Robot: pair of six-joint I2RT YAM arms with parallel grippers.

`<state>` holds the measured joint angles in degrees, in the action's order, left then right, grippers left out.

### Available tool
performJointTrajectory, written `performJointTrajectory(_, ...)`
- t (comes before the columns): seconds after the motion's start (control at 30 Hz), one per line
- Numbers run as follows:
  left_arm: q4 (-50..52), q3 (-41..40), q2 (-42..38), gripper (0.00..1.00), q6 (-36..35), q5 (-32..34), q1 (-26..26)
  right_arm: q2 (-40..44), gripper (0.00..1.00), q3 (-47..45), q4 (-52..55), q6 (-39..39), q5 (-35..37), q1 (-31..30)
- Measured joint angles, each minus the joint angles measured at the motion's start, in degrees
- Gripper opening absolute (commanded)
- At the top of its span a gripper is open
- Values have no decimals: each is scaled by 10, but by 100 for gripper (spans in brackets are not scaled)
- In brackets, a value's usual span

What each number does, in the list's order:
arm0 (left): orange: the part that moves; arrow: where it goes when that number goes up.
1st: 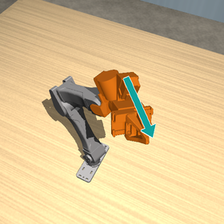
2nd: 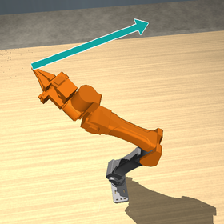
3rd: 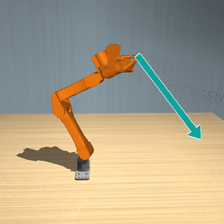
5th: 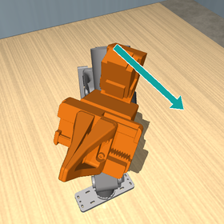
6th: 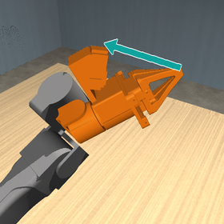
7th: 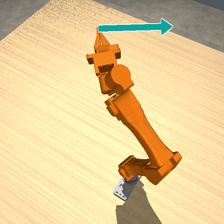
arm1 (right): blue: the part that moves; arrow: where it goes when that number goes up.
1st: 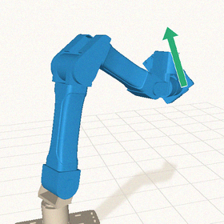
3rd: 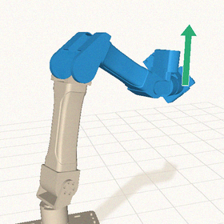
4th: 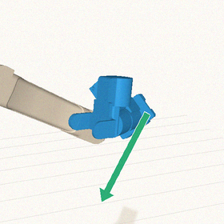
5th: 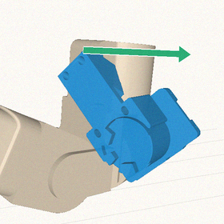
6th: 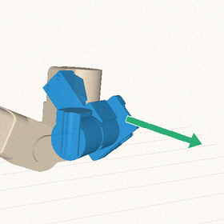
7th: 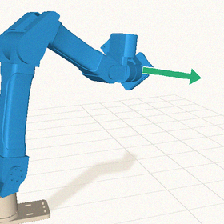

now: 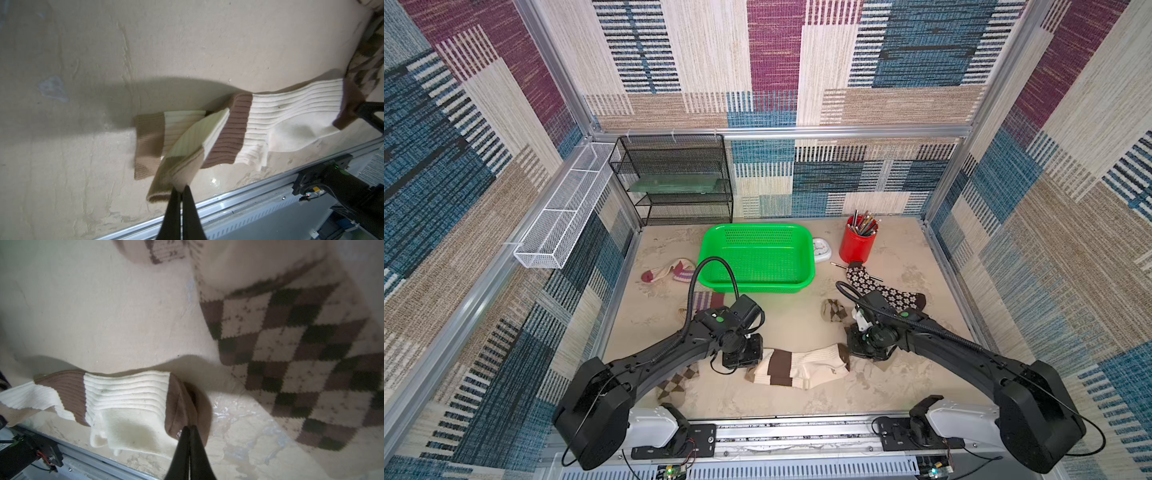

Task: Place the socks together as a pair
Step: Place the sock in the sock, then adjust the sock to the sock.

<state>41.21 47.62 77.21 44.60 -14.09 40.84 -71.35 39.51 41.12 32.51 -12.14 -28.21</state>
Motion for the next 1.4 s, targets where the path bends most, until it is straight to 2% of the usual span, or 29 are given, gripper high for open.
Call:
performJointTrajectory(0.03, -3, -2, 4, 0, -2, 0, 0, 0, 12, -2, -4, -4, 3, 0)
performJointTrajectory(0.13, -10, -8, 4, 9, -7, 0, -1, 0, 15, -10, -15, -13, 9, 0)
performJointTrajectory(0.27, -26, -17, -17, 27, -8, -4, -2, 10, 23, -20, -14, -15, 17, 0)
performJointTrajectory(0.33, -31, -21, -31, 38, -7, -10, -2, 17, 32, -22, -14, -15, 17, 0)
performJointTrajectory(0.47, -32, -36, -64, 48, 5, -12, -2, 32, 46, -26, -9, -12, 16, -1)
performJointTrajectory(0.53, -29, -36, -80, 57, 10, -13, -2, 46, 53, -19, -3, -8, 15, -6)
performJointTrajectory(0.67, -26, -42, -107, 58, 25, -13, -2, 76, 63, -9, -1, 3, 5, -18)
performJointTrajectory(0.9, -26, -81, -93, 58, 46, -17, -8, 83, 65, -52, 2, 27, -13, -11)
performJointTrajectory(1.1, -44, -86, -78, 56, 50, -24, -8, 78, 63, -66, -23, 43, -30, -10)
performJointTrajectory(1.4, -70, -95, -45, 51, 54, 18, -8, 75, 55, -76, -41, 56, -43, -9)
